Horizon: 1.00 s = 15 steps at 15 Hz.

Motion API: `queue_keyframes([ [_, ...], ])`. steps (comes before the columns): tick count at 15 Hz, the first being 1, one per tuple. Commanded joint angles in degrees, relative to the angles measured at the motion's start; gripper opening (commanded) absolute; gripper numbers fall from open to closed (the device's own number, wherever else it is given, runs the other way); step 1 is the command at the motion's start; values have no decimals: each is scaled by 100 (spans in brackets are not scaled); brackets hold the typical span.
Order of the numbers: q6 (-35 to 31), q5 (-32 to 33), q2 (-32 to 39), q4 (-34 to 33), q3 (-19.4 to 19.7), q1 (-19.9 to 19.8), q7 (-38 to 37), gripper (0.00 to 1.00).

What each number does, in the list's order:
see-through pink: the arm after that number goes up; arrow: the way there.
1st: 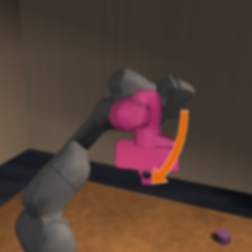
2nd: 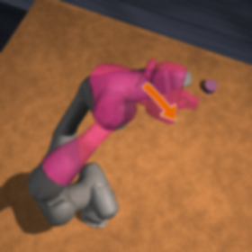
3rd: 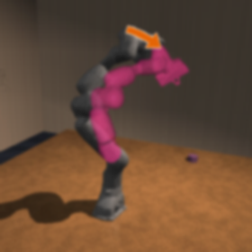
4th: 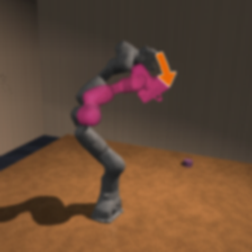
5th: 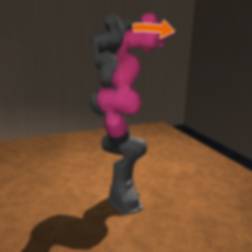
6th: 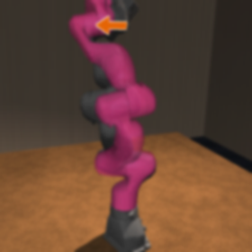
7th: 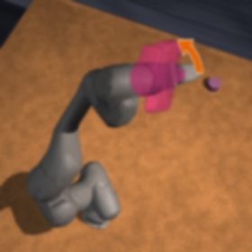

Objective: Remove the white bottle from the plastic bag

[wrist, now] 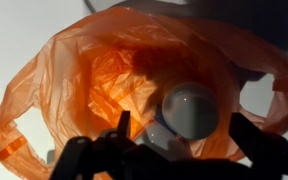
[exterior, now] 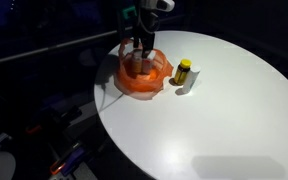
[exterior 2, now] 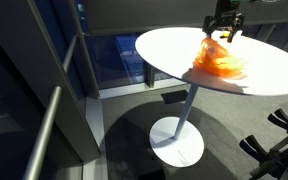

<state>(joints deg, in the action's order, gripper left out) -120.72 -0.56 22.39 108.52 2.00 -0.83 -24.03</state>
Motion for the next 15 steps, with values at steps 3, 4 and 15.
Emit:
queue_keyframes([
  [3, 204, -56, 53, -131, 71, 155, -1, 100],
  [4, 203, -54, 50, -126, 73, 170, -14, 100],
  [15, 98, -123, 174, -163, 57, 165, 62, 100],
])
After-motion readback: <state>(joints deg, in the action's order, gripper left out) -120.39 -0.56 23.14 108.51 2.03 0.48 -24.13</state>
